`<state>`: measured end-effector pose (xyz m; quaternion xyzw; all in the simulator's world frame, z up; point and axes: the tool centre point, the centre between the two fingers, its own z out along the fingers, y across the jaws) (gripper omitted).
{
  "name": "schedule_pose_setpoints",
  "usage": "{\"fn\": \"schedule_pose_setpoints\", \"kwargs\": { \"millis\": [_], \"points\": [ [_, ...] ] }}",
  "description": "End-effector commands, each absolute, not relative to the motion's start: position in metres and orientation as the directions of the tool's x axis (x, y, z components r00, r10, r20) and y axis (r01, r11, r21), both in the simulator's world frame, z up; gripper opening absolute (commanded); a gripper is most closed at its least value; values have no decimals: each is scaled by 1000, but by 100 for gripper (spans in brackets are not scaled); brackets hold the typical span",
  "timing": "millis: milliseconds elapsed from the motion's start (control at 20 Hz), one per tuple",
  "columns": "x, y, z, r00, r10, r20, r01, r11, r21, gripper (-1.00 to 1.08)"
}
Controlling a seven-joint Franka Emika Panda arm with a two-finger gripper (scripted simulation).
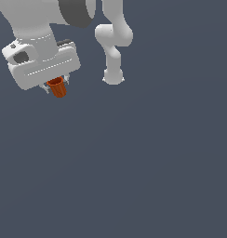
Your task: Pick up the object and move it to a goal position.
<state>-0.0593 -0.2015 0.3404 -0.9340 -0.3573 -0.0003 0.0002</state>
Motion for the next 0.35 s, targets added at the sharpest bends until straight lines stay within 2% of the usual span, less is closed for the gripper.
{"fn": "schedule_pose_setpoints", "kwargs": {
  "millis": [0,300],
  "points": [
    [-60,-205,345,744,668,0,668,-744,0,-100],
    [-58,-204,344,744,668,0,668,-744,0,-100]
  ]
}}
